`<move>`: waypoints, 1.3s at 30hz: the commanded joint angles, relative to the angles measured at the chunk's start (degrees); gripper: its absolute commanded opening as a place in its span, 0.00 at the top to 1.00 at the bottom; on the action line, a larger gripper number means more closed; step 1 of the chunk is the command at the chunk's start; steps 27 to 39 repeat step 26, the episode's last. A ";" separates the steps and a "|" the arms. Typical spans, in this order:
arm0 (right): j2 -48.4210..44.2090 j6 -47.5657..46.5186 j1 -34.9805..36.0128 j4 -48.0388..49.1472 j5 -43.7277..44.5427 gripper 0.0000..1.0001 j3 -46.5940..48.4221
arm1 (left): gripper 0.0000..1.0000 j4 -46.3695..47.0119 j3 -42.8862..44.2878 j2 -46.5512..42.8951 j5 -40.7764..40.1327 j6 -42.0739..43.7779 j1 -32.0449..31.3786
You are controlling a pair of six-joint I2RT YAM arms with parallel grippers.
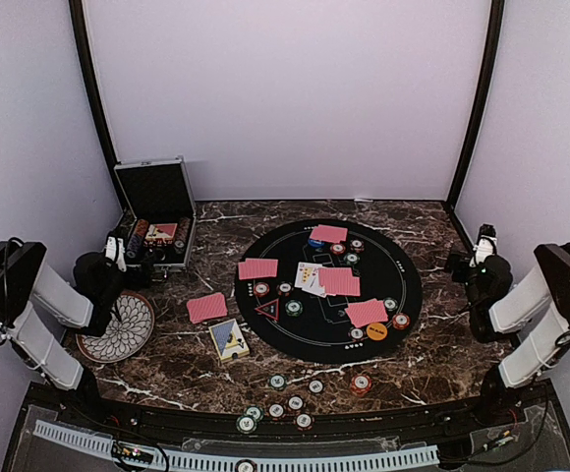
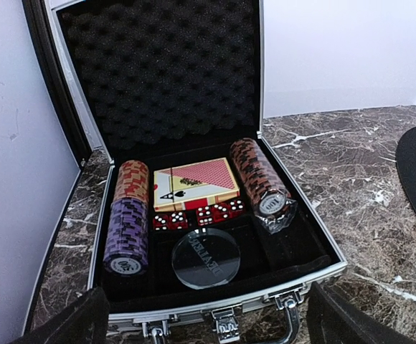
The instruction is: Distribute texas hold em gaming equipment
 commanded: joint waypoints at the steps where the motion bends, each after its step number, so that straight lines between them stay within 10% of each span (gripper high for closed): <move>1: 0.08 3.22 -2.22 -0.97 -3.78 0.01 2.25 | 0.01 4.84 -0.61 -0.43 0.51 -1.17 0.10; 39: 0.00 2.33 -1.25 0.81 -0.45 0.01 1.45 | 0.01 3.74 0.02 -0.10 -1.98 -2.10 0.10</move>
